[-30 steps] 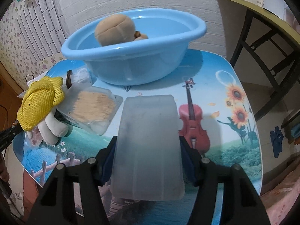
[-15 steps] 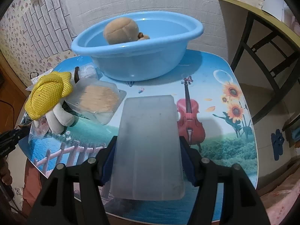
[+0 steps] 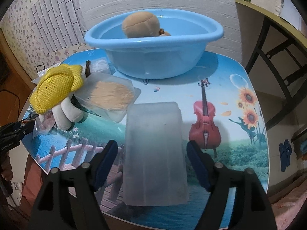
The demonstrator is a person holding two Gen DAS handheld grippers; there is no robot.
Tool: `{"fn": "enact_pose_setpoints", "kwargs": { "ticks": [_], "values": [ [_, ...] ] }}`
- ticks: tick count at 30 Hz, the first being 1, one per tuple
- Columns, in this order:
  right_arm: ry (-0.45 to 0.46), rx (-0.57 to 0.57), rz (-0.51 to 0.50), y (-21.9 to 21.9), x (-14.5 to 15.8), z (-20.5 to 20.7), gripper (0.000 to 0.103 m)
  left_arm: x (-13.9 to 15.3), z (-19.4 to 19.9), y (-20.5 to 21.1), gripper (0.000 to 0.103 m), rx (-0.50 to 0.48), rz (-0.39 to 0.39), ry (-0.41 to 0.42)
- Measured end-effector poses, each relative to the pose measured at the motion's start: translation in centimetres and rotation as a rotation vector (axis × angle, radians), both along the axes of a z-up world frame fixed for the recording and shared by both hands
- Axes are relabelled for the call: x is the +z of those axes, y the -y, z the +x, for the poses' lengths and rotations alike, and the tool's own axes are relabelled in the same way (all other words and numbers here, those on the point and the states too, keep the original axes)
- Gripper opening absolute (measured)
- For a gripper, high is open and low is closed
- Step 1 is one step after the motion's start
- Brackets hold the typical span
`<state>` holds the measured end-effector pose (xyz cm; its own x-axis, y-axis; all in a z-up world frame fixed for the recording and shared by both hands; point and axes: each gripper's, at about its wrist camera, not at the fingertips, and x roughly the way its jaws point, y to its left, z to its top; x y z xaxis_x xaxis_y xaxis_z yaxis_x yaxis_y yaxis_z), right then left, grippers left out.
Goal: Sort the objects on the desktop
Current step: 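Carry the wrapper and clear box into the blue basin and release them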
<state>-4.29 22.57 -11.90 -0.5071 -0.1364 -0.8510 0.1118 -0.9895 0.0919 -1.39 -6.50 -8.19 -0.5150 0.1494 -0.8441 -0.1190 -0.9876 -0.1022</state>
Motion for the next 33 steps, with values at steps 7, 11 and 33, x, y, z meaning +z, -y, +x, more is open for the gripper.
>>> {"fn": "enact_pose_setpoints", "kwargs": {
  "ticks": [7, 11, 33],
  "values": [
    [0.019, -0.004, 0.008, 0.1, -0.5, -0.3, 0.076, -0.2, -0.5, -0.3, 0.06, 0.004, -0.012, 0.0],
    [0.043, -0.011, 0.003, 0.2, -1.1, -0.6, 0.076, -0.4, -0.7, 0.0, 0.071, 0.016, -0.021, -0.011],
    [-0.044, 0.037, 0.015, 0.7, 1.6, 0.1, 0.061, 2.1, 0.0, -1.0, 0.038, 0.002, 0.016, -0.044]
  ]
}}
